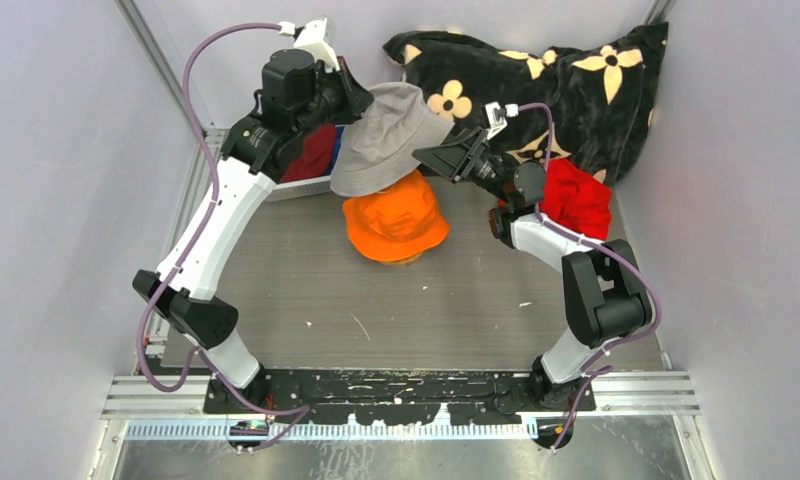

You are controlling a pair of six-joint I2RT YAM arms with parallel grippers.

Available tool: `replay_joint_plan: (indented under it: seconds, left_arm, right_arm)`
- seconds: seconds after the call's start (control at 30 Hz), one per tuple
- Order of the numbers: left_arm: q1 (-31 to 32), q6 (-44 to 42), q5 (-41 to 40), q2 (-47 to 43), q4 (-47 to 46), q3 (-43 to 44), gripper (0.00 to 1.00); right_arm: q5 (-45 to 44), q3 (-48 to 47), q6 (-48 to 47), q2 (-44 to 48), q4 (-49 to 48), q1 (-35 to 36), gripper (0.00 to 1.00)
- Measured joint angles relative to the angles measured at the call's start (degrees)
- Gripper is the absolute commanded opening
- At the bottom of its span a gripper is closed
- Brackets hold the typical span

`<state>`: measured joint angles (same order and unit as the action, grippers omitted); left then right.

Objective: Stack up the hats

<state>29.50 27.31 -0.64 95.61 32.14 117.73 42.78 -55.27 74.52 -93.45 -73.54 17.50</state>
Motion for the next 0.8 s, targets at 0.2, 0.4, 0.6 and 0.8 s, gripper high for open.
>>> replay_joint_plan:
  seconds: [0.2, 0.4, 0.6, 0.8]
  left_arm:
    - [-0.55, -1.73, -1.11, 0.9, 0.9, 0.0, 0.0]
    - [-2.71, -2.47, -1.31, 0.92, 0.98, -0.85, 0.0]
    - [-3.65, -2.45, -1.01, 0.85, 0.79, -5.16, 0.0]
    - [-3.67, -1.97, 0.28, -0.59, 0.26, -11.69, 0.0]
  right_arm:
    - [0.33, -0.31, -0.81, -0.81, 0.94, 0.7, 1.0]
    - [0.44, -1.75, -0.81, -4.11, 1.11, 1.81, 1.0]
    - [0.74, -1.33, -0.72, -4.7, 0.66, 2.29, 1.0]
    - [1.01, 2.56, -0.87, -3.76, 0.79, 2.38, 1.0]
